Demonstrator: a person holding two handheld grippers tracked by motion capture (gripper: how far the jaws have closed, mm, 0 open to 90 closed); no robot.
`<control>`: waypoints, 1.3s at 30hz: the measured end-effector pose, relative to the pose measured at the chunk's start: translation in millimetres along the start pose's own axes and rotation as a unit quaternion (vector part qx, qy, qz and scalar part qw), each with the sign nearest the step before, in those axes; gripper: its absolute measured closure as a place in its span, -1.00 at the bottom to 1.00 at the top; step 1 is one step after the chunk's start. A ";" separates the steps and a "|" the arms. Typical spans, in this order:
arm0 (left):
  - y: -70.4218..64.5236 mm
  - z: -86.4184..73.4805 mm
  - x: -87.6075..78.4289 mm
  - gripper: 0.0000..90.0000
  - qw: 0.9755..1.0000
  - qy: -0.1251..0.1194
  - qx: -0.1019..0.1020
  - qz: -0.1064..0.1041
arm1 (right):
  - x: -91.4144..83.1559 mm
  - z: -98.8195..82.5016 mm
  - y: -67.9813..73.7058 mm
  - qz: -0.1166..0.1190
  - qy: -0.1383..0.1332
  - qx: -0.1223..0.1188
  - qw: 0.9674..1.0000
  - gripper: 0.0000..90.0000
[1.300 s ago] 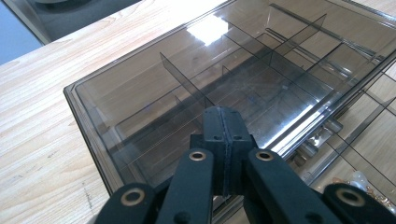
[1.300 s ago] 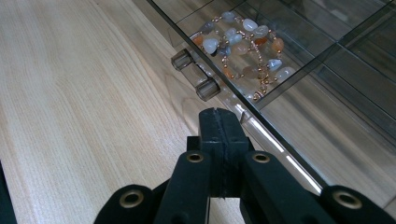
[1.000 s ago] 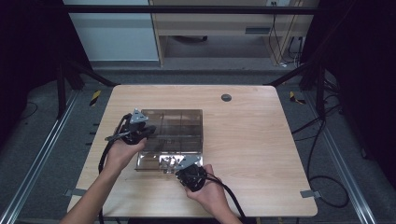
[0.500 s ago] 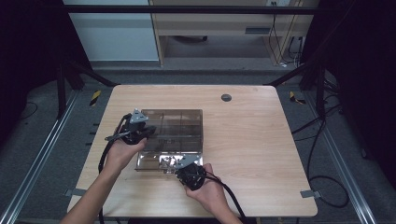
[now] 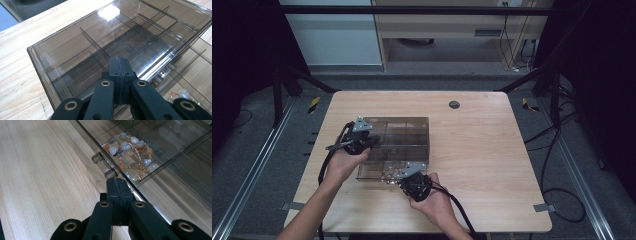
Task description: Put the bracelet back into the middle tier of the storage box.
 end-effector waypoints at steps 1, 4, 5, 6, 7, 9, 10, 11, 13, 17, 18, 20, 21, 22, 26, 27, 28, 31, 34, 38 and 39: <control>-0.1 0.0 0.1 0.99 1.000 0.000 0.001 0.000 | 0.0 0.0 0.0 0.000 0.000 0.000 1.000 1.00; -0.4 0.1 0.0 0.99 1.000 0.000 0.001 0.001 | -0.1 3.0 -2.1 -0.001 0.000 0.001 1.000 1.00; -0.7 0.3 0.2 0.99 1.000 -0.002 -0.001 0.001 | 0.0 3.4 -2.6 -0.002 -0.001 0.002 1.000 1.00; -0.8 0.3 0.3 0.99 1.000 -0.002 -0.001 0.001 | 0.0 3.5 -3.0 -0.002 0.000 0.002 1.000 1.00; -0.8 0.3 0.3 0.99 1.000 -0.002 -0.001 0.001 | 0.0 3.5 -3.0 -0.002 0.000 0.002 1.000 1.00; -0.6 0.2 0.2 0.99 1.000 -0.002 -0.001 0.000 | 0.3 3.2 -4.1 -0.002 0.001 0.002 1.000 1.00; -0.6 0.1 0.2 0.99 1.000 -0.002 -0.001 0.000 | 0.4 3.4 -4.5 -0.002 0.000 0.003 1.000 1.00; -0.7 0.1 0.2 0.99 1.000 -0.002 -0.001 0.000 | 0.3 3.6 -4.7 -0.002 0.000 0.003 1.000 1.00; -0.8 0.1 0.2 0.99 1.000 -0.002 -0.001 0.001 | 0.4 3.9 -5.3 -0.001 -0.001 0.005 1.000 1.00; -0.9 0.2 0.2 0.99 1.000 -0.002 -0.001 0.000 | 0.9 4.3 -7.0 -0.003 0.000 0.008 1.000 1.00; -1.2 0.3 0.2 0.99 1.000 -0.002 -0.001 0.000 | 1.1 4.4 -7.4 -0.003 0.001 0.007 1.000 1.00; -1.2 0.5 0.3 0.99 1.000 -0.003 0.001 0.000 | 1.1 4.8 -8.3 -0.004 0.001 0.009 1.000 1.00; -1.4 0.6 0.4 0.99 1.000 -0.003 0.001 0.000 | 1.2 4.9 -8.4 -0.005 0.001 0.009 1.000 1.00; -1.5 0.6 0.4 0.99 1.000 -0.003 0.001 0.000 | 1.6 5.4 -9.0 -0.004 0.000 0.010 1.000 1.00; -1.5 0.6 0.2 0.99 1.000 -0.003 0.001 -0.001 | 2.3 5.7 -9.6 -0.005 0.000 0.009 1.000 1.00; -1.5 0.6 0.2 0.99 1.000 -0.003 0.001 -0.001 | 2.3 5.7 -9.6 -0.005 0.000 0.009 1.000 1.00; -1.6 0.6 0.2 0.99 1.000 -0.003 0.002 -0.001 | 2.1 5.9 -10.4 -0.008 0.002 0.010 1.000 1.00; -1.7 0.6 0.2 0.99 1.000 -0.003 0.002 -0.001 | 2.4 6.5 -11.2 -0.008 0.000 0.012 1.000 1.00; -2.1 0.7 0.2 0.99 1.000 -0.003 0.001 -0.001 | 2.7 7.5 -12.4 -0.009 -0.002 0.012 1.000 1.00; -2.3 0.7 0.1 0.99 1.000 -0.003 0.002 -0.001 | 3.5 8.3 -13.4 -0.009 -0.001 0.013 1.000 1.00; -2.4 0.7 0.1 0.99 1.000 -0.003 0.002 -0.001 | 3.7 8.5 -13.8 -0.010 0.000 0.013 1.000 1.00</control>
Point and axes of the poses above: each handheld gripper's, and its own axes: x roughly forward along the jaws, z roughly out of its top, y roughly to its left, the point moved 4 cm from there along x, roughly forward along the jaws, and after that the axes turned 14 degrees about x, right-handed, at the moved point
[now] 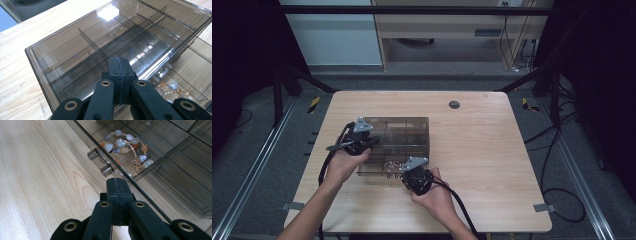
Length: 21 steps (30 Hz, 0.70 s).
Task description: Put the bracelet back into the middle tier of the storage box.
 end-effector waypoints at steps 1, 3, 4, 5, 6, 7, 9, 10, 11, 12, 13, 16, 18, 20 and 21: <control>0.0 0.0 0.0 0.99 1.000 0.000 0.000 0.000 | 0.4 0.0 -0.1 0.001 0.000 0.000 1.000 1.00; -0.3 0.1 0.1 0.99 1.000 0.000 -0.001 0.000 | 1.0 0.2 -0.6 0.000 0.000 0.000 1.000 1.00; -0.2 0.1 0.0 0.99 1.000 0.000 -0.001 -0.001 | 1.3 0.3 -1.3 0.000 0.000 -0.001 1.000 1.00; -0.2 0.1 0.0 0.99 1.000 0.000 -0.001 -0.001 | 1.3 0.4 -1.7 0.000 0.001 0.002 1.000 1.00; -0.2 0.0 0.0 0.99 1.000 0.000 -0.001 0.000 | 1.5 0.6 -2.3 -0.001 0.001 0.003 1.000 1.00; -0.3 0.1 0.0 0.99 1.000 0.000 -0.001 0.000 | 1.8 0.8 -3.2 -0.002 0.000 0.002 1.000 1.00; -0.3 0.1 0.0 0.99 1.000 -0.001 -0.001 -0.001 | 2.2 1.0 -4.2 -0.003 0.001 0.005 1.000 1.00; -0.3 0.1 0.1 0.99 1.000 -0.001 -0.001 -0.001 | 2.7 1.0 -4.6 -0.002 0.001 0.006 1.000 1.00; -0.3 0.1 0.1 0.99 1.000 -0.001 -0.001 -0.001 | 3.0 1.1 -5.1 -0.004 0.001 0.006 1.000 1.00; -0.3 0.1 0.1 0.99 1.000 -0.001 -0.001 -0.001 | 3.4 1.3 -5.4 -0.003 0.000 0.006 1.000 1.00; -0.3 0.2 0.1 0.99 1.000 -0.001 -0.001 0.000 | 3.7 1.4 -5.7 -0.002 -0.001 0.007 1.000 1.00; 0.1 0.2 0.1 0.99 1.000 -0.001 0.001 -0.001 | 3.9 2.1 -7.0 -0.005 0.000 0.007 1.000 1.00; 0.0 0.3 0.2 0.99 1.000 -0.001 0.000 -0.001 | 4.2 2.6 -7.4 -0.005 0.000 0.009 1.000 1.00; -0.5 0.5 0.4 0.99 1.000 -0.002 -0.001 -0.002 | 4.4 3.3 -8.6 -0.006 0.000 0.008 1.000 1.00; -0.3 0.6 0.5 0.99 1.000 -0.002 0.000 -0.001 | 5.0 4.0 -9.3 -0.007 0.000 0.009 1.000 1.00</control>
Point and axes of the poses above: each handheld gripper's, and its own axes: x roughly forward along the jaws, z roughly out of its top, y roughly to its left, the point moved 4 cm from there along x, roughly forward along the jaws, and after that the axes turned 14 degrees about x, right-handed, at the moved point
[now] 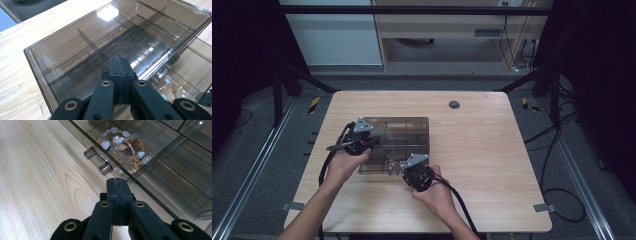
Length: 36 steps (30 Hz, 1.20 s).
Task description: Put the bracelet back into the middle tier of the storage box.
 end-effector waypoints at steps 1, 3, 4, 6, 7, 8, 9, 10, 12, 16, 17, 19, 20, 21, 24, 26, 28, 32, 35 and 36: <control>-0.4 0.1 0.1 0.99 1.000 0.000 -0.001 0.000 | 0.0 0.0 0.0 0.000 0.000 0.000 1.000 1.00; -0.9 0.5 0.3 0.99 1.000 0.000 -0.001 -0.001 | 1.4 0.9 -0.3 -0.001 0.005 -0.007 1.000 1.00; -1.2 0.8 0.5 0.99 1.000 0.000 -0.001 0.000 | 1.8 1.5 -0.3 -0.001 0.005 -0.005 1.000 1.00; -1.8 1.2 0.8 0.99 1.000 -0.001 -0.001 -0.001 | 1.9 2.9 -1.2 -0.002 0.004 -0.006 1.000 1.00; -1.9 1.4 0.9 0.99 1.000 -0.001 0.000 -0.002 | 2.0 3.7 -1.4 -0.001 0.002 -0.003 1.000 1.00; -1.9 1.6 1.0 0.99 1.000 -0.001 0.000 -0.002 | 1.8 4.6 -1.9 -0.003 0.002 -0.003 1.000 1.00; -2.0 1.7 1.1 0.99 1.000 -0.001 0.000 -0.002 | 1.8 5.2 -2.4 -0.004 0.002 -0.004 1.000 1.00; -2.1 1.7 1.2 0.99 1.000 -0.001 0.000 -0.002 | 2.1 6.0 -2.5 -0.003 0.001 -0.003 1.000 1.00; -2.0 1.7 1.2 0.99 1.000 -0.001 -0.001 -0.002 | 2.9 7.8 -3.6 -0.004 0.000 0.001 1.000 1.00; -2.0 1.7 1.1 0.99 1.000 -0.001 0.000 -0.003 | 6.4 9.0 -5.6 -0.005 0.003 0.001 1.000 1.00; -2.1 1.7 1.0 0.99 1.000 -0.001 0.001 -0.003 | 6.9 8.9 -6.2 -0.007 0.005 0.003 1.000 1.00; -1.9 1.6 1.0 0.99 1.000 -0.002 0.000 -0.003 | 8.0 8.9 -7.6 -0.006 0.004 0.002 1.000 1.00; -1.9 1.6 1.1 0.99 1.000 -0.002 0.000 -0.003 | 8.2 9.1 -7.9 -0.008 0.004 0.004 1.000 1.00; -1.9 1.6 1.1 0.99 1.000 -0.002 0.001 -0.003 | 8.2 9.2 -8.5 -0.009 0.004 0.002 1.000 1.00; -2.0 1.7 1.1 0.99 1.000 -0.002 0.001 -0.003 | 8.4 9.8 -9.6 -0.009 0.003 0.003 1.000 1.00; -2.1 1.9 1.3 0.99 1.000 -0.002 0.001 -0.003 | 8.1 10.6 -10.1 -0.010 0.003 0.005 1.000 1.00; -2.4 2.1 1.6 0.99 1.000 -0.003 0.000 -0.003 | 8.0 11.4 -10.2 -0.011 0.003 0.005 1.000 1.00; -2.9 2.5 1.8 0.99 1.000 -0.003 0.001 -0.003 | 7.3 13.1 -10.0 -0.011 0.002 0.003 1.000 1.00; -3.1 2.6 1.8 0.99 1.000 -0.003 0.001 -0.003 | 7.3 14.7 -9.8 -0.009 0.000 0.003 1.000 1.00; -3.2 2.6 1.8 0.99 1.000 -0.003 0.002 -0.002 | 7.5 15.2 -10.0 -0.009 0.001 0.003 1.000 1.00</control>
Point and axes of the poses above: each handheld gripper's, and its own axes: x roughly forward along the jaws, z roughly out of its top, y roughly to its left, the point moved 4 cm from there along x, roughly forward along the jaws, and after that the axes turned 14 degrees about x, right-handed, at the moved point
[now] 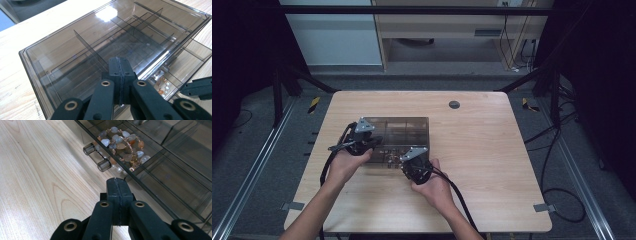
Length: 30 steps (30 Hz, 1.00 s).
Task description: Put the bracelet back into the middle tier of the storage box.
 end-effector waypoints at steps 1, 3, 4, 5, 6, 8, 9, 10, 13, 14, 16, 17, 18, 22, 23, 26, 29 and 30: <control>-0.3 0.0 0.0 0.99 1.000 0.000 -0.001 0.000 | 0.0 0.2 -0.2 0.000 0.001 0.000 1.000 1.00; -0.1 0.1 0.0 0.99 1.000 0.000 0.000 0.000 | 0.6 0.5 -0.6 0.000 0.000 0.001 1.000 1.00; -0.3 0.0 0.0 0.99 1.000 0.000 -0.001 0.000 | 0.7 0.6 -0.6 -0.001 0.000 0.002 1.000 1.00; -0.3 0.0 0.0 0.99 1.000 0.000 -0.001 0.000 | 0.7 0.6 -0.6 -0.001 0.000 0.002 1.000 1.00; -0.3 0.0 0.0 0.99 1.000 0.000 -0.001 0.000 | 1.1 0.9 -0.6 0.003 0.001 0.005 1.000 1.00; -0.1 0.0 0.0 0.99 1.000 0.000 0.000 0.000 | 1.6 1.0 -0.3 0.004 0.001 0.006 1.000 1.00; -0.3 0.0 0.0 0.99 1.000 0.000 -0.001 0.000 | 1.8 1.3 -0.4 0.003 0.002 0.005 1.000 1.00; -0.5 0.0 0.0 0.99 1.000 0.000 -0.001 0.000 | 2.2 1.9 -0.8 0.002 0.002 0.005 1.000 1.00; -1.1 0.2 -0.3 0.99 1.000 0.000 0.000 -0.001 | 2.8 4.8 -1.7 0.002 0.001 0.004 1.000 1.00; -1.2 0.2 -0.4 0.99 1.000 0.000 0.000 -0.001 | 2.8 5.4 -1.7 0.000 0.002 0.006 1.000 1.00; -1.2 0.2 -0.4 0.99 1.000 0.000 0.000 -0.001 | 3.1 5.8 -1.9 0.001 0.002 0.006 1.000 1.00; -1.2 0.1 -0.4 0.99 1.000 0.000 0.000 -0.001 | 3.6 6.3 -2.7 0.000 0.002 0.005 1.000 1.00; -1.5 0.0 -0.4 0.99 1.000 -0.001 -0.002 -0.001 | 3.8 6.6 -2.9 0.000 0.002 0.006 1.000 1.00; -1.5 0.0 -0.4 0.99 1.000 -0.001 -0.002 -0.001 | 4.3 7.5 -3.3 0.003 0.003 0.009 1.000 1.00; -1.4 0.0 -0.4 0.99 1.000 -0.001 -0.002 -0.001 | 3.9 8.3 -4.1 0.000 0.006 0.010 1.000 1.00; -1.2 0.1 -0.5 0.99 1.000 0.000 -0.001 -0.001 | 4.0 10.3 -5.5 0.000 0.002 0.009 1.000 1.00; -1.4 0.1 -0.5 0.99 1.000 -0.001 -0.002 -0.002 | 3.8 11.4 -5.6 -0.002 0.004 0.011 1.000 1.00; -1.1 0.1 -0.5 0.99 1.000 -0.001 -0.002 -0.002 | 3.7 12.1 -5.7 -0.003 0.005 0.010 1.000 1.00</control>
Point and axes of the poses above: each handheld gripper's, and its own axes: x roughly forward along the jaws, z roughly out of its top, y roughly to its left, the point moved 4 cm from there along x, roughly forward along the jaws, and after that the axes turned 14 degrees about x, right-handed, at the moved point
